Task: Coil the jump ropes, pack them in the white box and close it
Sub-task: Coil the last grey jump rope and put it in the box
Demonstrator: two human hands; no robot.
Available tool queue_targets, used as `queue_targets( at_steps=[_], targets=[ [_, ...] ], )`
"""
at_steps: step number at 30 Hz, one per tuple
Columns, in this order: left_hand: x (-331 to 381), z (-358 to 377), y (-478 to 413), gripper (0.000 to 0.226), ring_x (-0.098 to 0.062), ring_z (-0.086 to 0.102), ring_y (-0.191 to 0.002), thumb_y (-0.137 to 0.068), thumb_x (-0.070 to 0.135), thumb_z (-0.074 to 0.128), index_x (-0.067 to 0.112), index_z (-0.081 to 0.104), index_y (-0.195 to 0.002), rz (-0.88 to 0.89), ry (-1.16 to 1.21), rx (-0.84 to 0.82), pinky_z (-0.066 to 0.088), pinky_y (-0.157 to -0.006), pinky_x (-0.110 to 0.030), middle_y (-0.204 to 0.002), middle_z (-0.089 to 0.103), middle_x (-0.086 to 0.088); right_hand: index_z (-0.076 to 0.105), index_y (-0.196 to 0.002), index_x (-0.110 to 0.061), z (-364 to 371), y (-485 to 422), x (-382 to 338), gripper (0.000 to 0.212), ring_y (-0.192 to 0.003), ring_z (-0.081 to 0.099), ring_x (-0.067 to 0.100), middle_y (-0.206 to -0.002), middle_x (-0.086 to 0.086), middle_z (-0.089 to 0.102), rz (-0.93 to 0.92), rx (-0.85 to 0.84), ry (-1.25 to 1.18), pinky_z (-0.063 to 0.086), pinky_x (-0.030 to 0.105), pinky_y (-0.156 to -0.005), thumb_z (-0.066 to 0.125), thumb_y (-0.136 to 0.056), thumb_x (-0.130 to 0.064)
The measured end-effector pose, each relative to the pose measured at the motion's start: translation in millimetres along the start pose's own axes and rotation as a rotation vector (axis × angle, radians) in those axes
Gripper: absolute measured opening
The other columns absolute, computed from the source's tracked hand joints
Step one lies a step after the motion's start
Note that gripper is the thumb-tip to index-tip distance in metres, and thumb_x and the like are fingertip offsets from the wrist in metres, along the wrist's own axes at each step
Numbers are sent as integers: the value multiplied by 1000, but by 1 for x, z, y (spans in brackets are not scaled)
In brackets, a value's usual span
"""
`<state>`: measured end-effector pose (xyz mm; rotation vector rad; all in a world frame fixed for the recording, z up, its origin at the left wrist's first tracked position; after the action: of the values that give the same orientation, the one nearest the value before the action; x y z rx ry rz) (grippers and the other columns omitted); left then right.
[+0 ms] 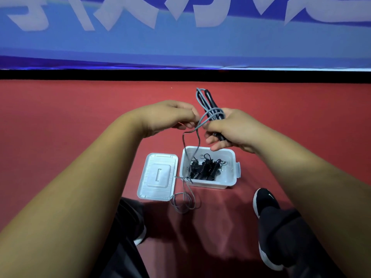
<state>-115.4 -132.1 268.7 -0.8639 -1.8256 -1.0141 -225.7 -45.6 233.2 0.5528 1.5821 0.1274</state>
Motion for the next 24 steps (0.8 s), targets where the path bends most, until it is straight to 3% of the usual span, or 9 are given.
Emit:
queue_targets(
  at_steps=[4,7,11,13,16,21,24],
  targets=[
    [7,11,-4,23,-32,66,-96,-103,16,46,6,65,-94,-21,218,-25,50,-98,-46,-100,71,-22,70,-113,-5,-3,0,-1,16,-70,75,18,-94,17,71,11,5,-16,63,30,-56,71,-97,-5],
    [4,12,-8,33,-34,68,-76,-111,33,35,13,53,-93,-105,287,-22,50,-93,-48,-88,73,-19,66,-122,-1,-7,-1,1,28,-71,76,20,-95,18,69,38,7,-39,63,31,-57,74,-96,-8],
    [-3,9,-10,55,-27,58,-55,-109,59,26,12,51,-98,-170,360,30,56,-73,-42,-76,67,-17,64,-113,-7,-10,1,1,19,-68,74,18,-91,16,67,51,1,-54,62,29,-57,73,-97,-9],
    [-5,4,-11,69,-24,51,-51,-105,70,21,8,53,-103,-187,353,87,48,-60,-35,-75,67,-16,65,-114,-8,-11,2,1,20,-65,70,14,-90,13,69,51,-10,-38,59,26,-54,74,-96,-11],
    [-8,3,-14,86,-18,33,-46,-96,83,25,7,55,-121,-199,323,108,31,-53,-30,-69,60,-12,64,-113,-15,-3,6,-1,19,-58,61,10,-87,8,73,55,-87,-7,50,20,-46,75,-97,-14],
    [-4,1,-14,76,-16,19,-48,-90,81,51,11,68,-113,-161,320,164,20,-51,-26,-57,33,-1,55,-118,-13,18,12,1,22,-52,40,8,-93,22,77,93,-229,-94,25,16,-37,68,-101,-10],
    [-4,0,-18,42,-14,17,-47,-99,57,58,19,71,-110,-130,387,191,16,-52,-27,-54,30,0,56,-113,-14,21,12,2,18,-51,36,8,-89,16,74,88,-240,-110,22,17,-35,68,-101,-11]
  ],
)
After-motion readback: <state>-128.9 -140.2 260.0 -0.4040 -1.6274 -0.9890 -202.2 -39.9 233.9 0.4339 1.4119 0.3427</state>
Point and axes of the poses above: each hand's wrist, its own y-axis away from the middle knuckle, its own z-axis out of the palm, x = y × z, the point moved 10 cm from there along -y, towards the middle knuckle
